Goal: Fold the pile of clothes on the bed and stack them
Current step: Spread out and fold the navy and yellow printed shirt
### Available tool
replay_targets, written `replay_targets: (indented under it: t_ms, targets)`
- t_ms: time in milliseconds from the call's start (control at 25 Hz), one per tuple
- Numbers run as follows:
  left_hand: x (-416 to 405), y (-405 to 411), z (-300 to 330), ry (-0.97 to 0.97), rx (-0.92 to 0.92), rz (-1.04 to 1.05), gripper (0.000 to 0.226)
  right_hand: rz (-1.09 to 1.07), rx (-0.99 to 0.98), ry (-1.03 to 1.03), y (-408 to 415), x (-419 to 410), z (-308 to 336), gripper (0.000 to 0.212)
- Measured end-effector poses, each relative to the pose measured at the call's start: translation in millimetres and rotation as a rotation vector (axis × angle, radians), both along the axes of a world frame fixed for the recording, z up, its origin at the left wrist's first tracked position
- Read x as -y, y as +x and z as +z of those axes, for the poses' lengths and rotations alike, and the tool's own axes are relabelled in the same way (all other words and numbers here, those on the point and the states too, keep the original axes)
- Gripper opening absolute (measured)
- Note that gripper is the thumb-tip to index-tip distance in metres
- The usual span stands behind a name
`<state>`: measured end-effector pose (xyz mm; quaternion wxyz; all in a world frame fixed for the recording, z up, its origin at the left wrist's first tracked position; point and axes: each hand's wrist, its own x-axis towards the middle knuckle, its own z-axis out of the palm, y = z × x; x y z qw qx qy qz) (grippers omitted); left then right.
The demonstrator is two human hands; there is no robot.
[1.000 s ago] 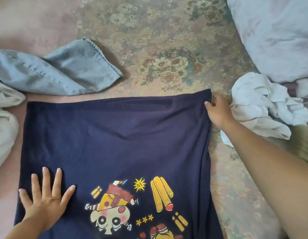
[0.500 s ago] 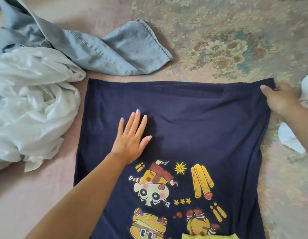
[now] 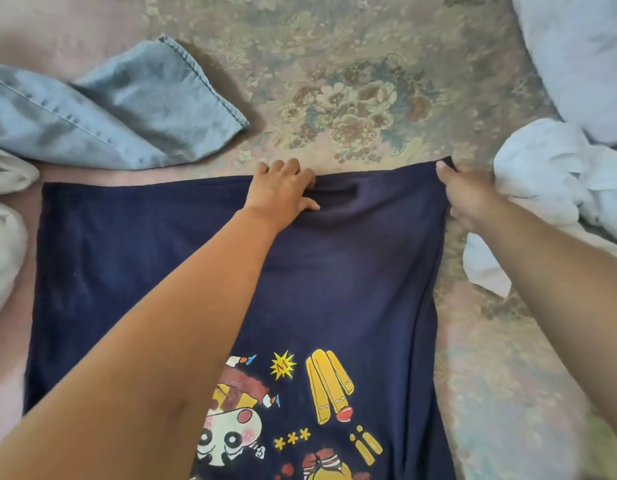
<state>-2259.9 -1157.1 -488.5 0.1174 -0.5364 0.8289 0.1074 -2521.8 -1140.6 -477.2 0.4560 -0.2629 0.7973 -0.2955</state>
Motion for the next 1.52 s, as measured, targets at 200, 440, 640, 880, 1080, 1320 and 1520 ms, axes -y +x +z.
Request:
replay_targets:
  t_ms: [200,440,640,880,1080,1320,1520]
  targets:
    - [-1,30,-7,-0.271,-0.133,-0.366,0.036,-0.044,0.09,-0.073,-3,4,-2,0.013]
    - [5,36,-7,-0.131,-0.059,0.082,0.042,-0.009,-0.248,-0.037,1,10,-6,0.029]
    - [17,34,-15,-0.107,-0.108,0.172,0.037,0.06,-0.59,-0.082,12,10,1,0.031]
    - [31,33,-11,0.068,-0.315,0.232,0.024,0.115,-0.035,0.065,1,38,-7,0.04]
    - [34,30,-7,0.006,-0.283,0.299,0.026,0.298,-0.331,-0.104,-1,45,-2,0.021]
    - [26,14,-18,-0.146,0.101,0.259,0.043,0.677,-0.766,-0.122,14,19,-13,0.058]
    - [-57,-31,-6,-0.355,-0.252,-0.136,0.046,0.637,-0.879,-0.499,4,-117,-15,0.048]
